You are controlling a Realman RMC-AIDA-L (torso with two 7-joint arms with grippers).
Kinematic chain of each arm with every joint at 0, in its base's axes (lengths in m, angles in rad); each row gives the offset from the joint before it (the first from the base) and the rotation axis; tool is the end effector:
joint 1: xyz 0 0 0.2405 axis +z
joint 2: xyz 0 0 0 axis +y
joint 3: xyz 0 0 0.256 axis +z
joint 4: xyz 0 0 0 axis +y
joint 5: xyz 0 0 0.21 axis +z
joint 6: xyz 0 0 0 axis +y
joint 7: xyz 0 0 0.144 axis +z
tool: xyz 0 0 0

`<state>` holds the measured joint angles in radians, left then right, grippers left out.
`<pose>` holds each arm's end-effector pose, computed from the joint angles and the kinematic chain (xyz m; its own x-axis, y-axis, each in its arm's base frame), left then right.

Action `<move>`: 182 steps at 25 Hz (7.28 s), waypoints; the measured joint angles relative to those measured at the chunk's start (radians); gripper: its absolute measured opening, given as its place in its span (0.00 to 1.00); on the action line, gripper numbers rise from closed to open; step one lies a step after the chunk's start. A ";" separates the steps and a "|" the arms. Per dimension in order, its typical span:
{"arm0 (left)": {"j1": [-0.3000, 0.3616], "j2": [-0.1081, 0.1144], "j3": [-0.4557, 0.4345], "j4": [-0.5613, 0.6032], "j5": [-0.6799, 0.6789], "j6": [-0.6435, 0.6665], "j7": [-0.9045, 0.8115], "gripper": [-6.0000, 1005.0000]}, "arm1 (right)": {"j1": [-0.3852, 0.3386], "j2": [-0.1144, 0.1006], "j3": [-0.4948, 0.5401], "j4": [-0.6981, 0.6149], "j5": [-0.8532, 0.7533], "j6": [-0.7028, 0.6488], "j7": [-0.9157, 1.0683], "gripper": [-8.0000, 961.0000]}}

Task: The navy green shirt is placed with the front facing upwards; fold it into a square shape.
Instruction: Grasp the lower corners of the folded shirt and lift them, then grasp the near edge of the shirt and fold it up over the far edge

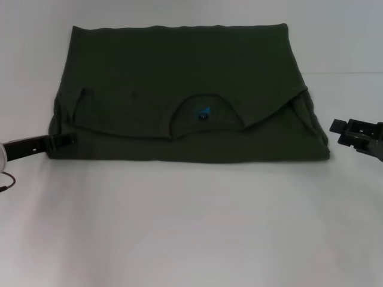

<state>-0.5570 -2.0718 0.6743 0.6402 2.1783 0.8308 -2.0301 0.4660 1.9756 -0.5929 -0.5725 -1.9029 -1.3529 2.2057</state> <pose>-0.3411 0.3919 0.0264 0.3961 0.6769 0.6204 0.8994 -0.1502 -0.4104 0.3251 0.3445 0.0520 -0.0023 -0.7507 -0.6607 -0.9706 -0.1573 0.1822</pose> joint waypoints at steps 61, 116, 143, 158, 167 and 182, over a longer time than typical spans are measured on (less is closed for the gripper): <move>-0.058 0.050 -0.008 0.087 0.062 0.232 -0.315 0.04 | 0.257 -0.019 -0.010 -0.070 -0.579 0.146 0.193 0.56; 0.052 0.074 -0.120 0.271 0.240 0.847 -0.348 0.04 | 0.112 -0.052 -0.082 -0.184 -0.551 -0.278 0.251 0.04; -0.088 0.095 -0.196 0.277 0.391 0.660 -0.433 0.04 | 0.215 -0.032 0.113 -0.165 -0.358 -0.058 0.221 0.05; -0.227 0.076 -0.097 0.150 0.398 0.248 -0.529 0.04 | 0.340 0.030 -0.043 -0.013 -0.345 0.622 0.154 0.06; -0.258 0.059 -0.074 0.105 0.401 0.102 -0.532 0.04 | 0.390 0.056 -0.142 0.044 -0.343 0.872 0.154 0.06; -0.261 0.049 -0.073 0.093 0.403 0.020 -0.545 0.04 | 0.464 0.055 -0.244 0.108 -0.350 0.979 0.153 0.07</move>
<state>-0.8175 -2.0231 0.6012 0.7332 2.5817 0.8513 -2.5753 0.9301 2.0309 -0.8368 -0.4643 -2.2534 -0.3737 2.3592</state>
